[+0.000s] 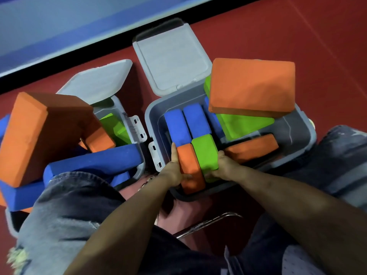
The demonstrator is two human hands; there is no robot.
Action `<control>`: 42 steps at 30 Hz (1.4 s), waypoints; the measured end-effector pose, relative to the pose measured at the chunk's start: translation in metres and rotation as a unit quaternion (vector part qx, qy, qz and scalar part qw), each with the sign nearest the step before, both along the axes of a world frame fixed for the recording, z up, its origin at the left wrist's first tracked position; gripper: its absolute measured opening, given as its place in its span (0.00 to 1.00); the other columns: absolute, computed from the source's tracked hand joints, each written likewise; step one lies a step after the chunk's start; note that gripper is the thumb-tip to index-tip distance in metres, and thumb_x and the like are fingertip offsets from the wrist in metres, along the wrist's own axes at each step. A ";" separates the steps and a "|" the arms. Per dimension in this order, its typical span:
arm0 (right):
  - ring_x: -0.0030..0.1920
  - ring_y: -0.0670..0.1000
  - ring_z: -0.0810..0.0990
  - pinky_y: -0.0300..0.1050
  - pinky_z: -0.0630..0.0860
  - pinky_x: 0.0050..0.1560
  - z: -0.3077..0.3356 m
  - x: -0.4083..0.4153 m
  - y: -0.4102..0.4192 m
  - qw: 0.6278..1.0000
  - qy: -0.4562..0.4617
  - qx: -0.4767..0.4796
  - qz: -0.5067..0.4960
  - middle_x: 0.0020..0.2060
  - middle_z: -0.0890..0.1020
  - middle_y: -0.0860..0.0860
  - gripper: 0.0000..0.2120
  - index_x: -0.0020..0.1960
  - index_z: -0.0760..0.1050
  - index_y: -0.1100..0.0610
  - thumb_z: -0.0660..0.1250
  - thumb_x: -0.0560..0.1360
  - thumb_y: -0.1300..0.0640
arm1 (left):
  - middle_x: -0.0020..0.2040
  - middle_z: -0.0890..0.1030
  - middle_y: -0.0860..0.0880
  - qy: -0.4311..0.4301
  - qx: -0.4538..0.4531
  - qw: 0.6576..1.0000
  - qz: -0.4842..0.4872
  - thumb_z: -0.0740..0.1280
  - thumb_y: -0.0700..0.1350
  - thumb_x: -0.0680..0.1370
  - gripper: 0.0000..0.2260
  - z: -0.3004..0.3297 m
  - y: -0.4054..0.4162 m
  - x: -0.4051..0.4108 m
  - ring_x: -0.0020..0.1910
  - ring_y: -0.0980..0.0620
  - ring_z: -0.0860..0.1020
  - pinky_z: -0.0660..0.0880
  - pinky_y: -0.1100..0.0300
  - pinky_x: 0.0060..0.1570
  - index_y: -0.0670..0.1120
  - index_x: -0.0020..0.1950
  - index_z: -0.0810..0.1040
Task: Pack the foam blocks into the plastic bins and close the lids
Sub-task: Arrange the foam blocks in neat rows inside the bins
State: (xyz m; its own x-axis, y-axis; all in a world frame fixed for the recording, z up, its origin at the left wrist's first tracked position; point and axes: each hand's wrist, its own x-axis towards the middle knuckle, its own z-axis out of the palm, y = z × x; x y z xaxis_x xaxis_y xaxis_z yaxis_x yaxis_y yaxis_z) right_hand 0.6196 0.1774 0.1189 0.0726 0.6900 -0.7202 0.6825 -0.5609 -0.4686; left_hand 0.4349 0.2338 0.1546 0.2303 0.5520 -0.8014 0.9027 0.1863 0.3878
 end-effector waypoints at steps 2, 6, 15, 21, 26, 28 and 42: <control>0.60 0.54 0.77 0.42 0.71 0.54 0.000 -0.004 0.000 1.000 -0.008 0.001 0.005 0.56 0.75 0.56 0.39 0.66 0.64 0.64 0.78 0.65 0.49 | 0.71 0.69 0.40 0.004 -0.002 1.000 -0.021 0.74 0.46 0.72 0.57 -0.003 0.007 -0.003 0.66 0.43 0.72 0.67 0.55 0.65 0.52 0.71 0.23; 0.66 0.56 0.72 0.43 0.70 0.60 0.012 -0.008 -0.001 0.999 -0.042 -0.008 0.025 0.69 0.68 0.61 0.54 0.76 0.46 0.65 0.77 0.65 0.49 | 0.75 0.61 0.39 0.033 0.014 0.998 -0.042 0.75 0.49 0.71 0.57 0.000 0.012 -0.004 0.70 0.41 0.68 0.65 0.51 0.69 0.51 0.73 0.25; 0.77 0.49 0.43 0.47 0.50 0.76 0.030 -0.020 -0.006 0.949 -0.158 0.104 0.251 0.77 0.38 0.47 0.43 0.78 0.42 0.52 0.68 0.74 0.54 | 0.77 0.34 0.50 0.123 0.140 0.951 -0.247 0.71 0.55 0.72 0.46 0.010 -0.026 -0.006 0.77 0.45 0.38 0.48 0.36 0.72 0.51 0.79 0.42; 0.77 0.51 0.46 0.42 0.49 0.75 0.029 0.011 -0.008 0.964 -0.068 0.108 0.234 0.77 0.43 0.49 0.46 0.78 0.45 0.53 0.72 0.71 0.49 | 0.77 0.33 0.53 0.082 0.173 0.949 -0.251 0.67 0.55 0.75 0.42 -0.002 -0.027 -0.003 0.77 0.48 0.37 0.43 0.42 0.73 0.54 0.78 0.42; 0.77 0.52 0.45 0.41 0.47 0.75 0.018 0.006 -0.003 0.956 -0.046 0.094 0.273 0.78 0.45 0.50 0.43 0.78 0.43 0.54 0.68 0.74 0.54 | 0.75 0.28 0.56 0.104 0.132 0.951 -0.261 0.64 0.53 0.78 0.40 -0.016 -0.022 0.007 0.77 0.49 0.37 0.43 0.45 0.75 0.58 0.76 0.35; 0.77 0.51 0.45 0.40 0.47 0.75 0.015 0.008 0.003 0.955 -0.033 0.073 0.286 0.77 0.45 0.50 0.42 0.78 0.44 0.54 0.67 0.74 0.57 | 0.74 0.27 0.57 0.118 0.103 0.954 -0.255 0.65 0.54 0.77 0.42 -0.018 -0.021 0.004 0.77 0.49 0.38 0.43 0.44 0.75 0.59 0.76 0.34; 0.77 0.59 0.44 0.45 0.46 0.74 -0.001 0.002 0.017 0.940 -0.044 0.017 0.337 0.77 0.42 0.54 0.38 0.78 0.44 0.56 0.64 0.76 0.59 | 0.76 0.30 0.49 0.205 0.110 0.921 -0.313 0.57 0.42 0.81 0.34 -0.029 -0.011 0.030 0.76 0.48 0.36 0.41 0.48 0.75 0.51 0.78 0.36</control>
